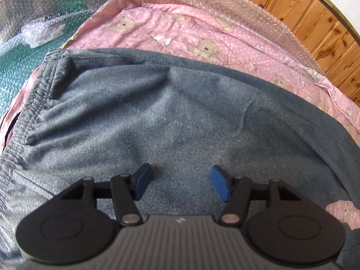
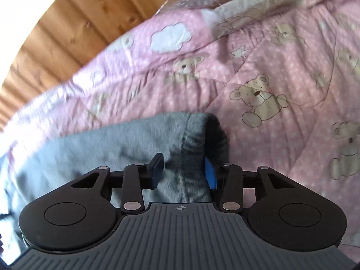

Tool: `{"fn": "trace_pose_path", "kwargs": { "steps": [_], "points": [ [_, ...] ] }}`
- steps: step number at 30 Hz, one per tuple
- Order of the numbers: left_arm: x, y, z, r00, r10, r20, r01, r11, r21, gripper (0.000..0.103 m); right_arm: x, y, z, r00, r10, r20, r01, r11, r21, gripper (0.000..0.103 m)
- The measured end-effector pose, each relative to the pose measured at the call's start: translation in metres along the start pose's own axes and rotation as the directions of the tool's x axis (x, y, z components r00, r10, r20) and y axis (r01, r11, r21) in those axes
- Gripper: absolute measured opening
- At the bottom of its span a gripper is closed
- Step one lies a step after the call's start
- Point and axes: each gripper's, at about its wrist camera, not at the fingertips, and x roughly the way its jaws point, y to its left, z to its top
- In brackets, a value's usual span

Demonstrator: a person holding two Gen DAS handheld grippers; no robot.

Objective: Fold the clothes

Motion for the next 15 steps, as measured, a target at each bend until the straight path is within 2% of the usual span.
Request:
{"fn": "trace_pose_path", "kwargs": {
  "steps": [2,3,4,6,8,9,12,15],
  "points": [
    [0.002,-0.003,-0.001,1.0,0.012,-0.006,-0.012,1.0,0.002,0.06,0.002,-0.001,0.003,0.999,0.049,-0.003,-0.049,0.999,0.02,0.046],
    [0.003,-0.004,-0.002,1.0,0.017,-0.009,-0.017,1.0,0.004,0.06,0.003,0.0,0.005,0.997,0.082,-0.012,-0.082,0.996,0.024,0.017],
    [0.004,-0.005,-0.002,1.0,0.023,-0.009,-0.023,1.0,0.008,0.06,0.004,0.001,0.007,0.993,0.116,-0.019,-0.115,0.993,0.028,0.009],
    [0.005,-0.007,-0.003,0.999,0.034,-0.01,-0.033,0.999,0.019,0.06,-0.013,0.002,0.021,0.994,0.088,0.068,-0.091,0.995,0.04,0.009],
    [0.005,-0.007,-0.003,0.999,0.04,-0.012,-0.039,0.999,0.022,0.06,-0.032,-0.014,0.038,0.981,0.075,0.181,-0.102,0.984,0.145,0.008],
    [0.005,-0.008,-0.002,0.999,0.043,-0.013,-0.043,0.999,0.024,0.06,-0.03,-0.019,0.047,0.98,0.049,0.191,-0.082,0.983,0.167,0.008],
    [0.007,-0.011,-0.004,0.998,0.055,-0.013,-0.055,0.997,0.05,0.061,0.001,-0.023,0.065,0.993,-0.047,0.109,0.03,0.987,0.156,0.009],
    [0.005,-0.013,-0.003,0.998,0.067,-0.023,-0.065,0.996,0.058,0.061,0.027,-0.012,0.071,0.992,-0.117,0.056,0.111,0.99,0.09,0.012]
  ]
}}
